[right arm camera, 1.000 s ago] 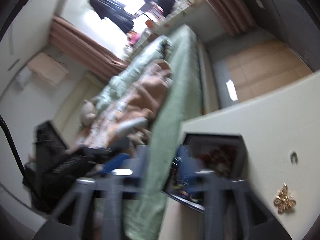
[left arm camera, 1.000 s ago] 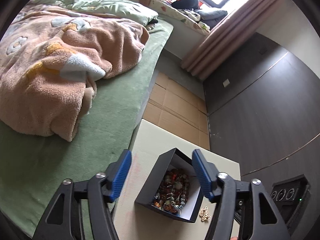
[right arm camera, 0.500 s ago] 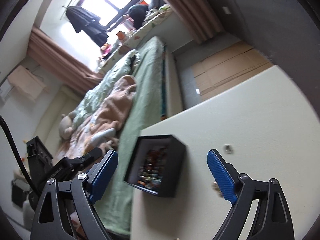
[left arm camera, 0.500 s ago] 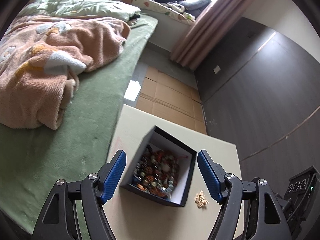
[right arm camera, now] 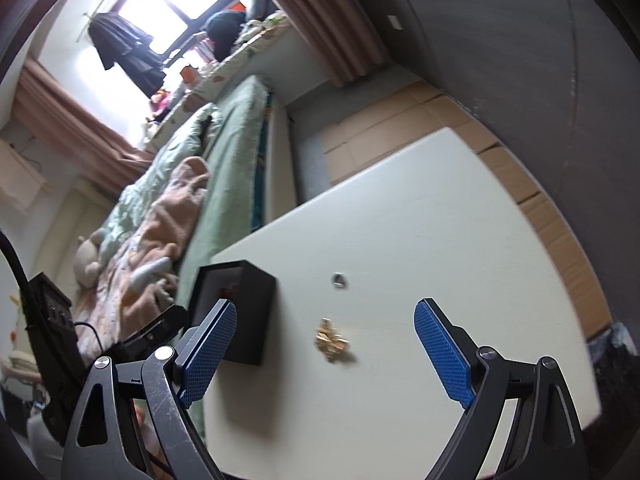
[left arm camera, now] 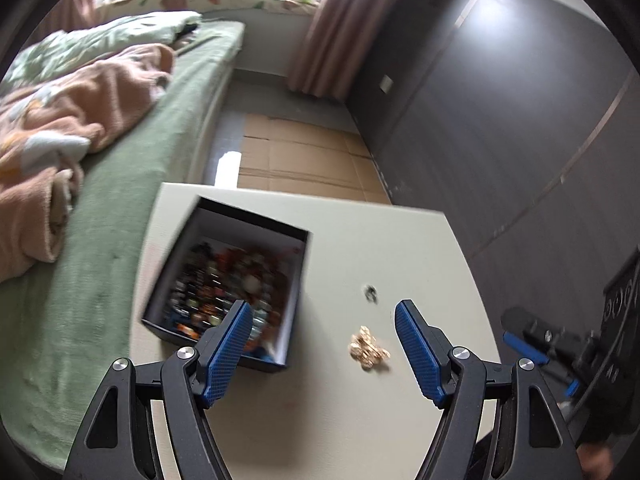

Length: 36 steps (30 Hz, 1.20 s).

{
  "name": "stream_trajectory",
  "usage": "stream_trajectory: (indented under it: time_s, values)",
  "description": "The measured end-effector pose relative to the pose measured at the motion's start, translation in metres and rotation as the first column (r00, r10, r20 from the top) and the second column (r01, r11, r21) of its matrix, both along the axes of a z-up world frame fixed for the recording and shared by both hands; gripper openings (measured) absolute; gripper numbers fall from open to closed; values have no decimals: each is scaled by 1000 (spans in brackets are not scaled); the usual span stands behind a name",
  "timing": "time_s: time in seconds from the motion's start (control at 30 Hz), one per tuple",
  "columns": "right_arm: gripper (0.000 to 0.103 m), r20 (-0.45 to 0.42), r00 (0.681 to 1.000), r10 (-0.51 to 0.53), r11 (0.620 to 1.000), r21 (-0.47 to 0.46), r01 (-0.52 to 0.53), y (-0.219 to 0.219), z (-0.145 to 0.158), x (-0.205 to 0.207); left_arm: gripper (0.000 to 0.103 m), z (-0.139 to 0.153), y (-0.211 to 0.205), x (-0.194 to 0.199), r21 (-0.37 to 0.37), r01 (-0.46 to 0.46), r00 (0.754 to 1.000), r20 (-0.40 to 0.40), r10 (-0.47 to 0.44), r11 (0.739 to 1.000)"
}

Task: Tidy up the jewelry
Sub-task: 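Move the left gripper over the gold butterfly brooch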

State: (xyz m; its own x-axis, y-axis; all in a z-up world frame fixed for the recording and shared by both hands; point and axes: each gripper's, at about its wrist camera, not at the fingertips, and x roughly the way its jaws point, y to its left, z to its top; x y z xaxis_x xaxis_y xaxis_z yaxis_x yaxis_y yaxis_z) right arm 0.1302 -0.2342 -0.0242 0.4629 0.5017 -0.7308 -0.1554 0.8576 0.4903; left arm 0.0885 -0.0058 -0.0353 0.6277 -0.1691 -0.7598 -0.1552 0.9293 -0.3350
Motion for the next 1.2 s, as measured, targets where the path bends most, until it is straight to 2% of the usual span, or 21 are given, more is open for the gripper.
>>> stream_trajectory:
  time_s: [0.13,0.27,0.47,0.67,0.8,0.97,1.2]
  values:
    - [91,-51,997,-50,999,3,50,-25,-7,2,75,-10,-26,3,31,56,998,-24,-55,998]
    - [91,-65,994,-84,996,12,85,-44,-10,3,75,-19,-49,7,74,119,992,-41,-116,990]
    - [91,-76,991,-113,993,18,115,-62,-11,4,75,-43,-79,16,178,214,974,-113,-196,960]
    - [91,-84,988,-132,991,23,135,-72,-12,7,75,-63,-87,24,209,229,967,-160,-198,951]
    - [91,-91,987,-135,990,24,137,-71,-14,9,75,-74,-97,30,252,268,957,-180,-227,930]
    - [91,-84,989,-125,992,14,127,-66,-12,9,74,-88,-98,38,286,270,953,-215,-213,919]
    - [91,-71,990,-121,993,6,122,-65,-10,9,72,-89,-96,39,309,272,957,-189,-221,912]
